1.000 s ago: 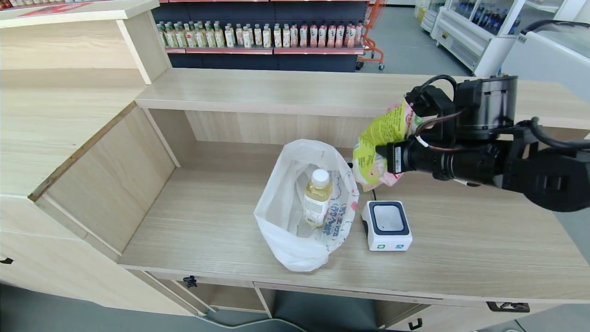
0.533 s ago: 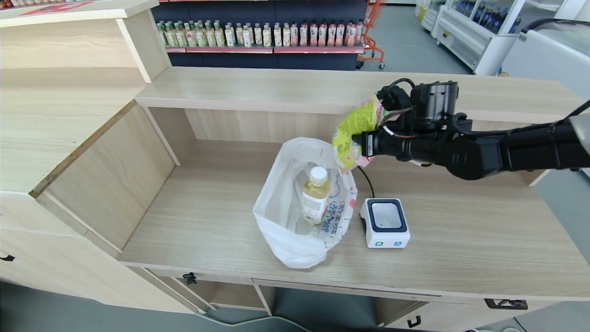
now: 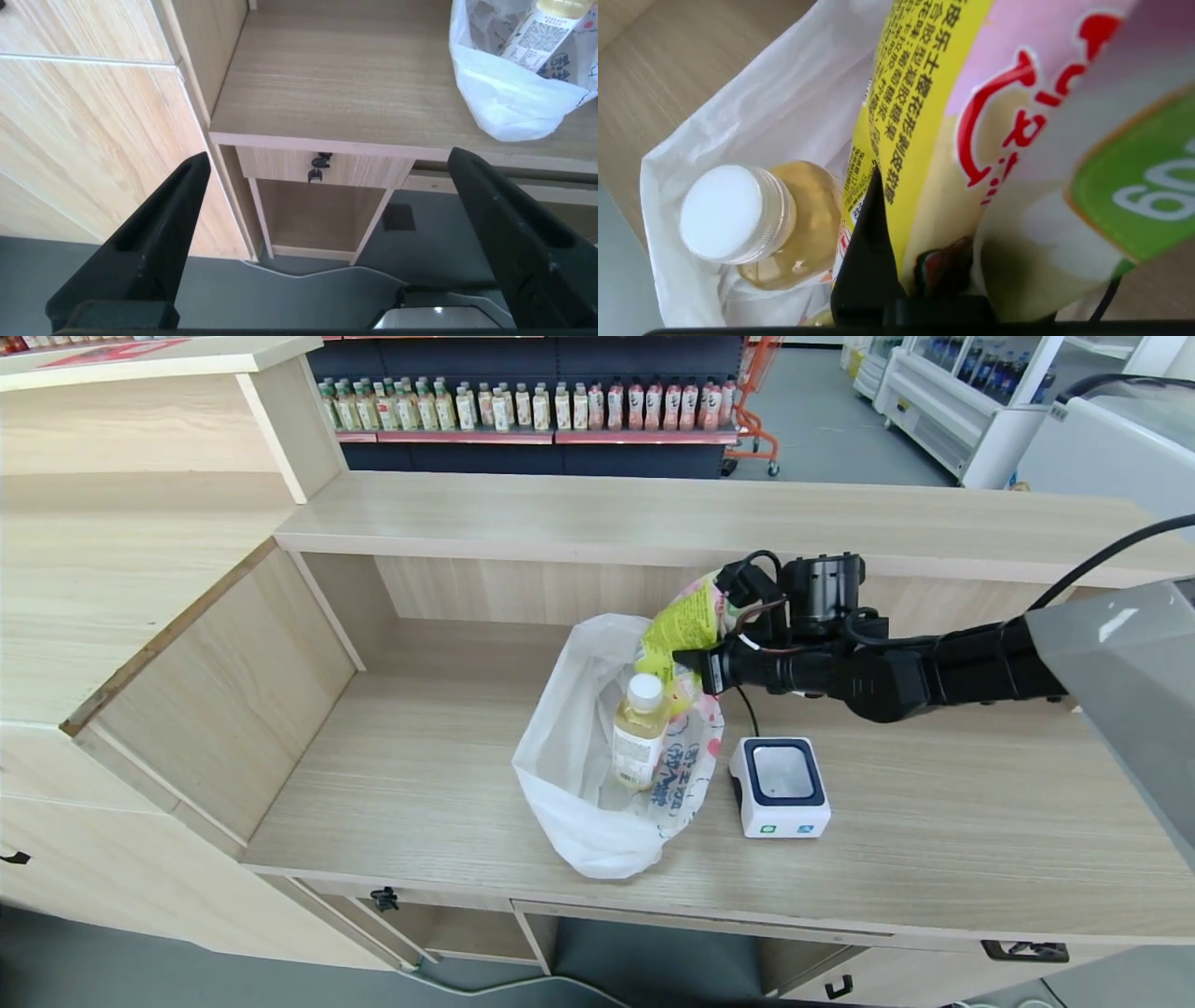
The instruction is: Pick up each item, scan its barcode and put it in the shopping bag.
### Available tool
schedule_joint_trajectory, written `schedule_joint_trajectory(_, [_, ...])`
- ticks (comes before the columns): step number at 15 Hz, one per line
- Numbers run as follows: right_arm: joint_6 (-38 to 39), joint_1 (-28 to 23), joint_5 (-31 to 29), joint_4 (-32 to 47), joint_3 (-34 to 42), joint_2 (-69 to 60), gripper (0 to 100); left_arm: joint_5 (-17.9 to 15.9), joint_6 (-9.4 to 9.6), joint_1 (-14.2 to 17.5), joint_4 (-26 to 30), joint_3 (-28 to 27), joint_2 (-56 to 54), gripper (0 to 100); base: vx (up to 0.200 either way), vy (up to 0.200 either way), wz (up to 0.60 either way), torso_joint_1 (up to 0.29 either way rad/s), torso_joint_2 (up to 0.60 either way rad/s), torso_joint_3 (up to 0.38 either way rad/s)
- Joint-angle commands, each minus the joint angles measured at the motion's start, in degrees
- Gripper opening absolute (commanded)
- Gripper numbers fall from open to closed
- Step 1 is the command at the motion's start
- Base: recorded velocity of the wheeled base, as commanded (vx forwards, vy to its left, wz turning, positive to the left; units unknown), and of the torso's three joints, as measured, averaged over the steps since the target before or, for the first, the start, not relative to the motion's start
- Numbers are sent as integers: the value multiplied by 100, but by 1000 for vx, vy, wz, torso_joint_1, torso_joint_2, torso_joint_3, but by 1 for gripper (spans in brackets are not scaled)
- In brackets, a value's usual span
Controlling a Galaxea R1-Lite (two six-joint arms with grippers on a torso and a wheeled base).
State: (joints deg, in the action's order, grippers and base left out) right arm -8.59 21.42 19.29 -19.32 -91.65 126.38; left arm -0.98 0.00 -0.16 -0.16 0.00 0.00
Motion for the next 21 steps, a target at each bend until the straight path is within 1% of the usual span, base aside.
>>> schedule_joint_trajectory(1, [-28, 3, 93, -28, -20, 159, 0, 1, 0, -2, -2, 0, 9, 100, 0, 0, 0, 0, 0, 0])
schedule_joint_trajectory(3, [-107, 3, 128, -274, -55, 335, 0, 1, 0, -2, -2, 0, 9, 100, 0, 0, 0, 0, 0, 0])
schedule_joint_trajectory(13, [-248, -50, 137, -371, -64, 660, 0, 1, -9, -2, -2, 0, 9, 100, 0, 0, 0, 0, 0, 0])
schedule_joint_trajectory(20, [-266, -191, 137, -397, -195, 818, 0, 1, -9, -2, -2, 0, 9, 100, 0, 0, 0, 0, 0, 0])
schedule_joint_trajectory(21, [-266, -191, 137, -397, -195, 809, 100, 1, -9, -2, -2, 0, 9, 100, 0, 0, 0, 0, 0, 0])
